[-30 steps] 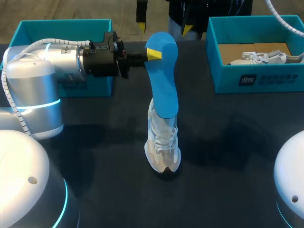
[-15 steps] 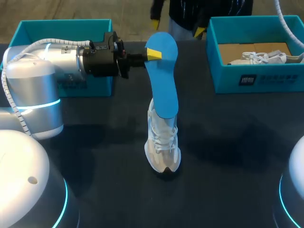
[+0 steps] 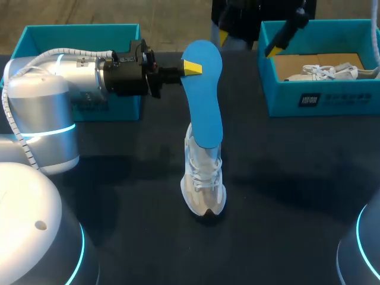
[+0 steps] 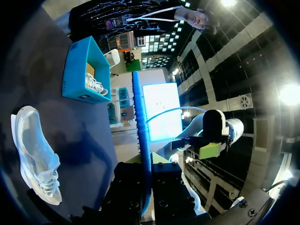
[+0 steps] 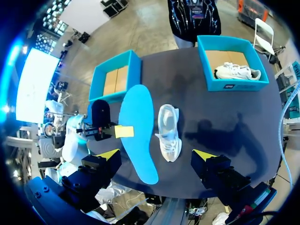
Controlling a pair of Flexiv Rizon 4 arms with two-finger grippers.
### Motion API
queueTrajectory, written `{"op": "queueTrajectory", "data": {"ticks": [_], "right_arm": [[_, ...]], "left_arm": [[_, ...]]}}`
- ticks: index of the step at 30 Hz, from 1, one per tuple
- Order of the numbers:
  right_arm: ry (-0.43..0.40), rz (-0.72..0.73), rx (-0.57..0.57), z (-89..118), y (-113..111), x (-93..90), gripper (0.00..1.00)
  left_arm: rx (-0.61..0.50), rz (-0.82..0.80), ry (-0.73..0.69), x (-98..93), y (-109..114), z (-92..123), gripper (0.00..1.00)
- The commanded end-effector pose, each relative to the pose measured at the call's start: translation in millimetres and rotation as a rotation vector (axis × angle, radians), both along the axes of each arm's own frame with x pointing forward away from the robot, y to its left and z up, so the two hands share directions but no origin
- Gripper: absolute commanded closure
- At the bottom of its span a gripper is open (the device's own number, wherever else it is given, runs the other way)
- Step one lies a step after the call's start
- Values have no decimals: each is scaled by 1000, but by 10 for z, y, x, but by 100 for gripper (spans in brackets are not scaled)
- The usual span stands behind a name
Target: Take the shoe out of the shoebox, open the shoe tongue, remove and reinsert the insole, then place the shoe into the shoebox
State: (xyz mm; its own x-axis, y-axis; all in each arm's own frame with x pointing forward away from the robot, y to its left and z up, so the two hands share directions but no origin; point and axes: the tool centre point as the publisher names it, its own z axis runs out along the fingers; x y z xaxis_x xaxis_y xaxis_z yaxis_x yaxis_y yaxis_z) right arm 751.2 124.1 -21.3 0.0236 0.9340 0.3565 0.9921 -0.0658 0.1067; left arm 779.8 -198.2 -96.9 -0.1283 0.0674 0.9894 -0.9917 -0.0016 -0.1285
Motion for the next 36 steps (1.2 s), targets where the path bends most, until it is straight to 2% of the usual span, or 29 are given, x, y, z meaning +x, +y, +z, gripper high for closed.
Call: {"op": "queueTrajectory", "data": {"ticks": [1, 19, 29, 36], "right_arm": [[-27, 25, 275, -79, -135, -54, 0], [-48, 69, 575, -338, -343, -50, 0], [-66, 96, 766, -570, -509, -87, 0], [-79, 93, 842, -684, -569, -102, 0]], "left_arm": [[3, 1, 0, -12, 4, -1, 100], [3, 1, 0, -12, 4, -1, 100], [3, 1, 0, -12, 4, -1, 100], [3, 1, 0, -12, 4, -1, 100]]}}
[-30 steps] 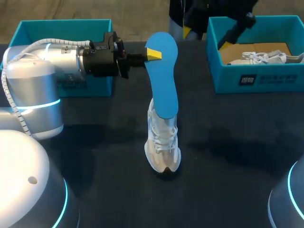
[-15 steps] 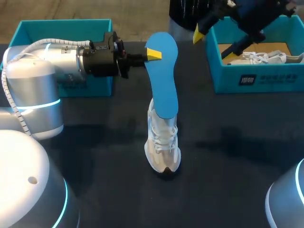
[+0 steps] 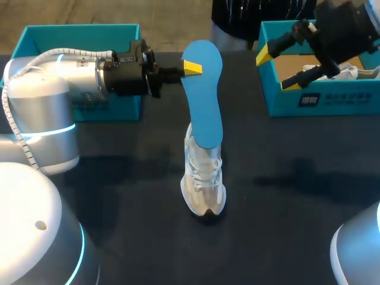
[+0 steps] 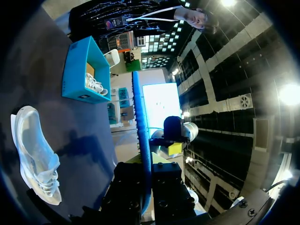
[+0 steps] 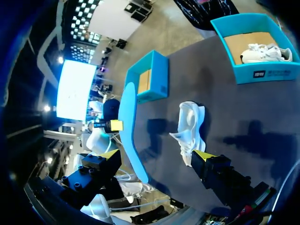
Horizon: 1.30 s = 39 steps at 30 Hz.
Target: Take the shoe out of the shoebox, open the shoe tongue, remove and reinsert the insole, then place the shoe into the shoebox
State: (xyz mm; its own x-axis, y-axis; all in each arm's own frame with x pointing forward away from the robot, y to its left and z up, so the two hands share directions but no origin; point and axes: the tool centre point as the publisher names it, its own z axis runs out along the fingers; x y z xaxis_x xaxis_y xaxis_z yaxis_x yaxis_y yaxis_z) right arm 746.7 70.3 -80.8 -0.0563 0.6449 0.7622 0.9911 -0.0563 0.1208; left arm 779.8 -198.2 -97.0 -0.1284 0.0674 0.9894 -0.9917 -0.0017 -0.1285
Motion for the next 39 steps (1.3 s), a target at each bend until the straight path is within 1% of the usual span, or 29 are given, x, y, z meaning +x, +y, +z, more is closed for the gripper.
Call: {"op": "queueTrajectory", "data": {"ticks": [1, 16, 31, 32, 34, 35, 36, 37, 39], "right_arm": [[-37, 26, 354, -99, -37, -59, 0], [-39, 40, 418, -242, -35, -44, 0], [-35, 36, 421, -253, -26, -53, 0], [-35, 36, 421, -253, -26, -53, 0], [-35, 36, 421, -253, -26, -53, 0], [-35, 36, 421, -253, -26, -53, 0], [-35, 36, 421, -253, -26, -53, 0], [-35, 36, 421, -253, -26, -53, 0], [-35, 36, 421, -253, -26, -53, 0]], "left_arm": [[3, 1, 0, -12, 4, -1, 100], [3, 1, 0, -12, 4, -1, 100], [3, 1, 0, -12, 4, -1, 100], [35, -21, -79, -6, 13, -11, 100], [35, -23, -175, 5, 19, -3, 100], [18, -35, -229, -2, 25, 8, 100], [0, -26, -252, -4, 30, 31, 100], [9, -41, -344, -9, 34, 42, 100], [-8, -29, -454, -5, 40, 34, 100]]}}
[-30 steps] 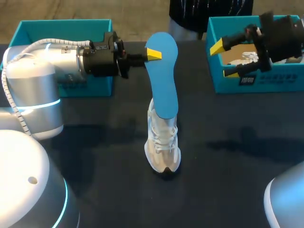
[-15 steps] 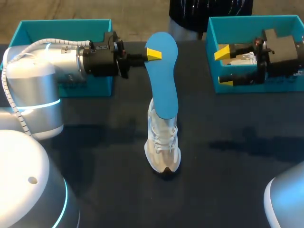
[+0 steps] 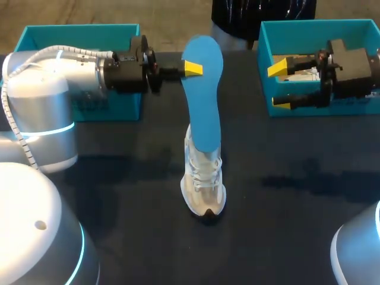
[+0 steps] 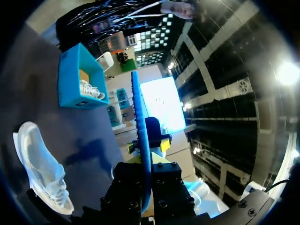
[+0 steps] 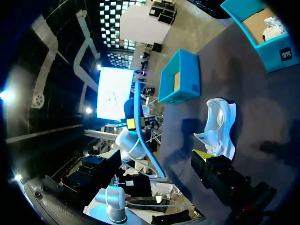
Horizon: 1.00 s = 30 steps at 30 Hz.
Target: Take the shoe out of the shoebox, open the shoe tongue, remove and reinsert the insole, then place the shoe into the shoebox
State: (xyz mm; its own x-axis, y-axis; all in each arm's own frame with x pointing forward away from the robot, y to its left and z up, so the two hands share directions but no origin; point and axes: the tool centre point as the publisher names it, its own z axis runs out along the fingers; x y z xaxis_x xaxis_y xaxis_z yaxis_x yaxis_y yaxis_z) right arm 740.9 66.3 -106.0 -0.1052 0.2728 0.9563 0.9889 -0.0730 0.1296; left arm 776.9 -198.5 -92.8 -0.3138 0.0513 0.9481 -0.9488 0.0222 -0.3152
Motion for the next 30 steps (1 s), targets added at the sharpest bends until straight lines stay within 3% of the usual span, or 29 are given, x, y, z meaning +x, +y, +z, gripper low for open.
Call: {"op": "queueTrajectory", "data": {"ticks": [1, 7, 11, 14, 30], "right_arm": [[1, -1, -2, 0, 13, 6, 0], [1, -1, -2, 0, 13, 6, 0], [1, -1, -2, 0, 13, 6, 0], [1, -1, -2, 0, 13, 6, 0], [1, -1, -2, 0, 13, 6, 0]], "left_arm": [[-54, -7, -291, 30, 47, -10, 100], [-27, -4, -711, 77, 38, -92, 100], [62, 12, -1102, 154, 4, -103, 100], [57, 80, -1278, 193, -25, -66, 100], [53, 101, -1308, 196, -29, -56, 100]]}}
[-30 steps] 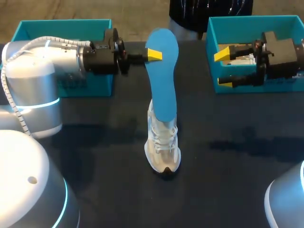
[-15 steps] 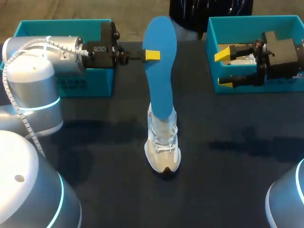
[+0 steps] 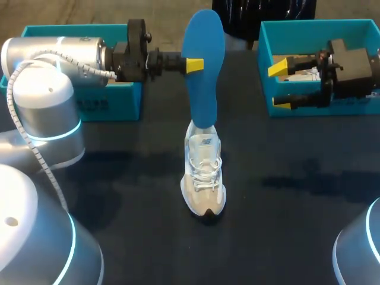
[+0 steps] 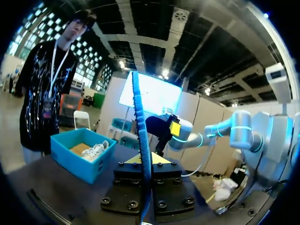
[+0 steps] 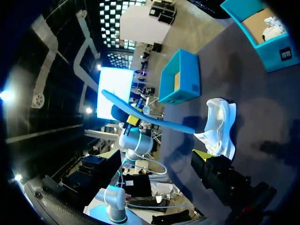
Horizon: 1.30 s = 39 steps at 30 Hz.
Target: Take the shoe out of the shoebox, open the shoe tongue, remove and reinsert the insole, then place the shoe into the shoebox
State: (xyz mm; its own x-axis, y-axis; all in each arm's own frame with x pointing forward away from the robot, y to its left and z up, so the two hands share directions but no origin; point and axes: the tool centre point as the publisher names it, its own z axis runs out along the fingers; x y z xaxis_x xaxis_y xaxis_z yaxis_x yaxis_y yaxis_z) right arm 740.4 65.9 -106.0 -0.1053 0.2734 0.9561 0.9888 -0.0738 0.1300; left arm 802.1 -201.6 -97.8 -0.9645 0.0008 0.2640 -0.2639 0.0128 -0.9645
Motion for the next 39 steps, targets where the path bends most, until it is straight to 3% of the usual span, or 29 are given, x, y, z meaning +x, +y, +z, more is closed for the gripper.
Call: {"op": "queueTrajectory", "data": {"ticks": [1, 8, 12, 19, 24, 39], "right_arm": [[2, 0, -2, -1, 17, 11, 0], [2, 0, -2, -1, 17, 11, 0], [2, 0, -2, -1, 17, 11, 0], [2, 0, -2, -1, 17, 11, 0], [2, 0, -2, -1, 17, 11, 0], [2, 0, -2, -1, 17, 11, 0]], "left_arm": [[-17, 39, -373, -48, 1, -27, 100], [-152, 11, -796, -3, -4, -14, 100], [-185, -78, -1150, 37, 23, -87, 100], [-136, -197, -1563, 69, 6, -172, 100], [-96, -233, -1973, 164, -11, -224, 100], [-96, -233, -1973, 164, -11, -224, 100]]}}
